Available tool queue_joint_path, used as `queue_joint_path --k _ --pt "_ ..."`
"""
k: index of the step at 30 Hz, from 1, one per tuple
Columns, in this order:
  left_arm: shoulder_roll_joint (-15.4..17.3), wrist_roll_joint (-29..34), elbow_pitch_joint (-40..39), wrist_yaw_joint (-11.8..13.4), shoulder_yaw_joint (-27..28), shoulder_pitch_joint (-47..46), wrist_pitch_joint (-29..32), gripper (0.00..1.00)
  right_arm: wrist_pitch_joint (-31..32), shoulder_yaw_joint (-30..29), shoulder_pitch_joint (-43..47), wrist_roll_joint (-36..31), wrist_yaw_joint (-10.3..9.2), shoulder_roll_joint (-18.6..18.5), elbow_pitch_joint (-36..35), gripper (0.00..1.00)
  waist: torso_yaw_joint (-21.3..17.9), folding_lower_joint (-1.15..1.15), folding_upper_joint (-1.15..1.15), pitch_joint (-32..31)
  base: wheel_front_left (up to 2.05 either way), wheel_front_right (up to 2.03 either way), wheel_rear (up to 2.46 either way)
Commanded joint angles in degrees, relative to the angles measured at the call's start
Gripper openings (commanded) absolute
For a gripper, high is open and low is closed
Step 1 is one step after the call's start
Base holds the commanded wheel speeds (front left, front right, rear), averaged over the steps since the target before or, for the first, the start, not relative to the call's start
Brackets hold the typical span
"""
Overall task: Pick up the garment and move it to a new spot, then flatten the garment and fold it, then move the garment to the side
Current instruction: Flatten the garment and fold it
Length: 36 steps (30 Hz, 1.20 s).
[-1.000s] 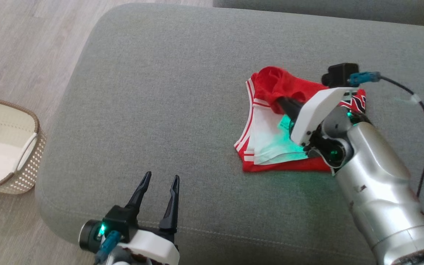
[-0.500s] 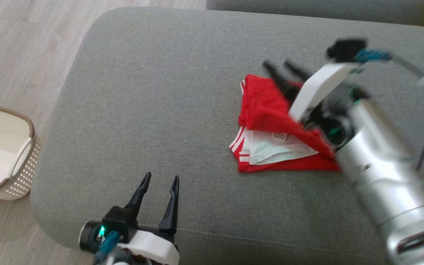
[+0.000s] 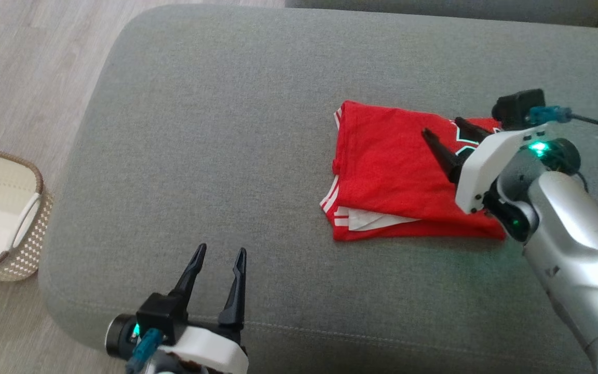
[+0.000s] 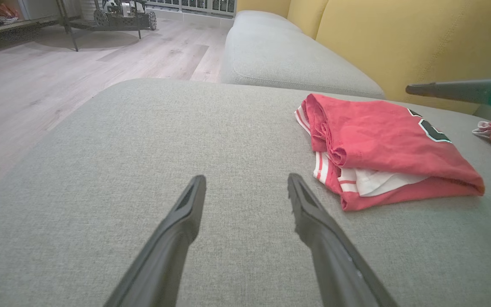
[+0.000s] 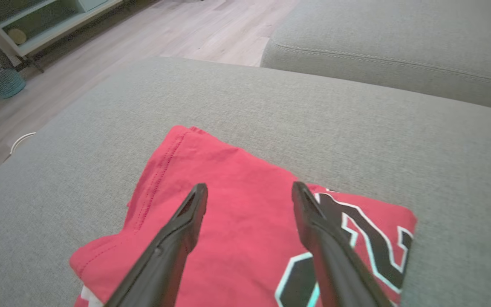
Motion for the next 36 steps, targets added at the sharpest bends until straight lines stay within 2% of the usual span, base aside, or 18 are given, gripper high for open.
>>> queue_joint_path --k 1,4,10,16,20,24,25,28,31,36 --pt "-0.4 0.6 -2.1 -0.3 2.1 -2.0 -0.7 1.00 -1.9 1.5 -0.9 0.3 -0.01 0.3 -2.1 1.00 0.2 0.00 0.00 0.2 0.00 0.00 0.00" --pt "-0.5 0.6 -2.2 -0.2 2.2 -2.0 -0.7 1.00 -5.3 4.6 -0.1 -1.0 -0.01 1.4 -1.0 1.00 0.2 0.00 0.00 0.4 0.00 0.00 0.00" --pt "-0.5 0.8 -2.5 0.2 2.1 -2.0 -0.7 1.00 -10.8 9.3 3.2 0.1 -0.01 6.4 0.7 1.00 0.7 0.00 0.00 -0.5 0.00 0.00 0.00" --pt "-0.6 0.4 -4.8 2.3 4.1 -0.7 -0.7 1.00 -19.0 9.2 6.8 -3.0 -0.01 6.7 -2.1 1.00 -0.8 0.00 0.00 -1.9 0.00 0.00 0.00" --pt "-0.6 0.4 -6.4 3.9 5.4 0.5 -0.7 1.00 -20.9 3.1 10.7 -11.5 -0.01 6.4 -5.7 1.00 -3.0 0.00 0.00 -3.2 0.00 0.00 0.00" --pt "-0.6 0.9 -7.9 5.0 6.7 1.2 -0.7 1.00 -21.0 -7.5 17.5 -20.3 -0.01 8.6 -14.4 1.00 -5.5 0.00 0.00 -4.8 0.00 0.00 0.00" --pt "-0.6 0.9 -7.9 5.0 6.7 1.2 -0.7 1.00 -21.0 -7.5 17.5 -20.3 -0.01 8.6 -14.4 1.00 -5.5 0.00 0.00 -4.8 0.00 0.00 0.00" --pt "-0.6 1.0 -8.0 5.5 7.7 1.9 -0.7 1.00 -21.0 -14.2 23.3 -24.5 -0.01 10.8 -20.8 1.00 -7.1 0.00 0.00 -6.5 0.00 0.00 0.00" --pt "-0.6 1.3 -8.0 5.6 8.7 2.6 -0.7 1.00 -21.0 -18.5 28.3 -27.7 -0.01 12.2 -25.8 1.00 -8.5 0.00 0.00 -8.1 0.00 0.00 0.00" --pt "0.3 3.6 -7.1 5.1 9.7 4.2 -0.7 1.00 -21.0 -21.0 34.7 -28.7 -0.01 13.3 -31.1 1.00 -10.4 0.00 0.00 -9.7 0.00 0.00 0.00"
